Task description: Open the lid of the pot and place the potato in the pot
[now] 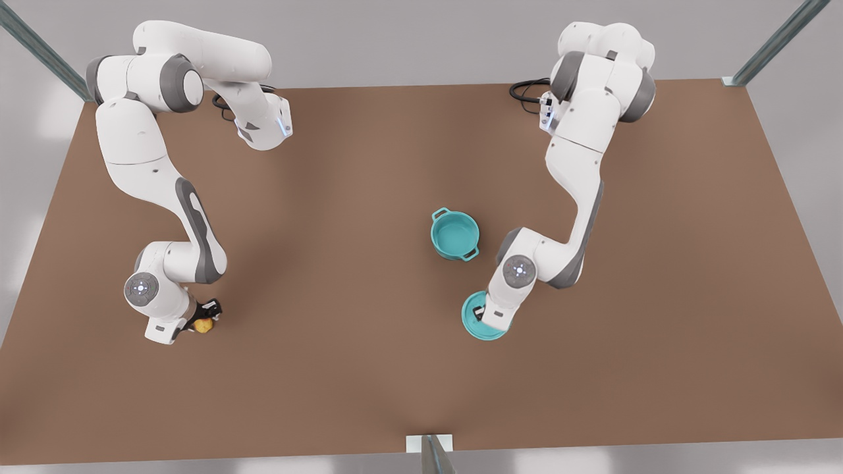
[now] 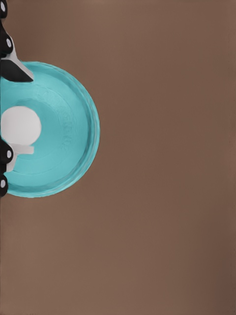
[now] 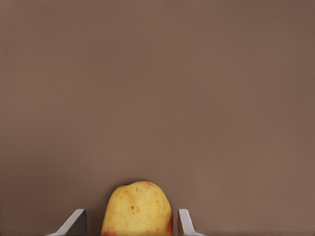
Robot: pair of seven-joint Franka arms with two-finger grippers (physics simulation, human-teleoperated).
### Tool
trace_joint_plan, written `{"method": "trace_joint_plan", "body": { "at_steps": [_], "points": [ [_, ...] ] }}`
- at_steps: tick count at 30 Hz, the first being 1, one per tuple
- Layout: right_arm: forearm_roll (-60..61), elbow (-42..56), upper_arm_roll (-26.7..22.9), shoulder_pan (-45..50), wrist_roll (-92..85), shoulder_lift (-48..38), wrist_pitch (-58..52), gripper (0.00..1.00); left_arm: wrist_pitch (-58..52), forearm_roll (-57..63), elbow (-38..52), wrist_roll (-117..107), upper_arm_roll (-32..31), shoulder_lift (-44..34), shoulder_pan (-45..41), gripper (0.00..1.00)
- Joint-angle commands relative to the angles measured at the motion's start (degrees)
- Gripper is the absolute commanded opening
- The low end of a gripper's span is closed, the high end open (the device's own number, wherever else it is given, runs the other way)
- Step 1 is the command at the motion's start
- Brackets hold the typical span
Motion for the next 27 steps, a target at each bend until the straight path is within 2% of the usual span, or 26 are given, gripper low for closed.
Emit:
{"method": "trace_joint_plan", "body": {
  "at_steps": [1, 2, 4, 5, 6, 8, 9, 12, 19, 27],
  "points": [
    [0.1, 0.0, 0.0, 0.0, -1.8, -0.1, 0.0, 0.75, -1.2, 0.7, 0.1, 13.5, 0.1, -1.0, 1.4, 1.00],
    [0.1, 0.1, 0.0, 0.0, -1.8, 0.3, 0.0, 0.75, -5.5, 0.8, 0.1, 15.9, 0.6, -3.5, 1.8, 1.00],
    [0.1, 0.1, 0.0, 0.0, -1.8, 0.6, 1.1, 0.74, -30.7, -0.3, 0.2, 34.9, 2.1, -20.5, 6.8, 1.00],
    [0.1, 0.1, 0.0, 0.0, -1.8, 0.6, 1.1, 0.74, -37.6, -1.1, -3.2, 35.9, 2.0, -29.7, 8.7, 1.00],
    [0.1, 0.1, 0.0, 0.0, -1.8, 0.7, 1.1, 0.74, -41.4, -0.6, -8.0, 36.0, 2.0, -35.0, 8.9, 1.00],
    [0.1, 0.1, 0.0, 0.0, -1.9, 0.9, 1.1, 0.73, -45.2, -8.5, -3.2, 36.8, 2.2, -34.0, 12.2, 1.00],
    [0.1, 0.1, 0.0, -0.1, -2.5, 0.9, 1.2, 0.66, -45.2, -6.3, -1.4, 36.8, 2.0, -33.0, 11.9, 1.00],
    [0.1, 0.1, 0.0, -0.4, -3.0, 0.9, 1.1, 0.65, -46.2, -3.4, -1.3, 36.0, 2.1, -33.0, 12.1, 1.00],
    [0.1, 0.1, 0.1, -0.3, -3.7, 0.9, 1.1, 0.53, -50.5, -1.7, -1.4, 33.3, 2.2, -32.9, 10.5, 1.00],
    [0.2, 0.1, 1.8, -0.1, -3.8, -1.7, -2.0, 0.53, -50.2, -2.6, -1.3, 27.8, 2.3, -32.4, 10.5, 1.00]
  ]
}}
